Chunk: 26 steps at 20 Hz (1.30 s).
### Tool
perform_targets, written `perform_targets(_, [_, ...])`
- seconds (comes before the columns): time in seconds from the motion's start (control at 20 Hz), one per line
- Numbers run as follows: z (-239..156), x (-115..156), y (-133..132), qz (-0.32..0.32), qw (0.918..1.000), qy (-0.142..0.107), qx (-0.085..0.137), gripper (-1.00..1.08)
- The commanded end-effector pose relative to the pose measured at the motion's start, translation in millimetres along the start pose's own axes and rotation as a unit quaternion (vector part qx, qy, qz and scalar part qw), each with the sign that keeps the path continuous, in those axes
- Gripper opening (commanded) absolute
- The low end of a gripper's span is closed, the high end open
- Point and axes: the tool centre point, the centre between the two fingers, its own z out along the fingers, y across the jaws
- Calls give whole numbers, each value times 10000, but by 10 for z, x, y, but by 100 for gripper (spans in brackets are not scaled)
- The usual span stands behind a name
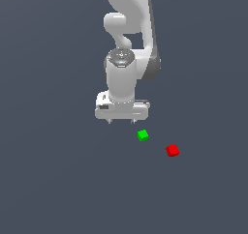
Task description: Stack the red cube on top of the green cube.
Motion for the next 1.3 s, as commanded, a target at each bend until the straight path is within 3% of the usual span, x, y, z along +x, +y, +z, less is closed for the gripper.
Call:
perform_targets(0.0, [0, 0, 0, 0, 10000, 0, 0, 100])
perform_targets(0.25, [39, 35, -104, -31, 10000, -7, 3, 100])
perform_targets(0.5, [151, 132, -397, -117, 9999, -26, 12, 100])
perform_targets(1.25, [671, 536, -1800, -532, 9985, -118, 45, 100])
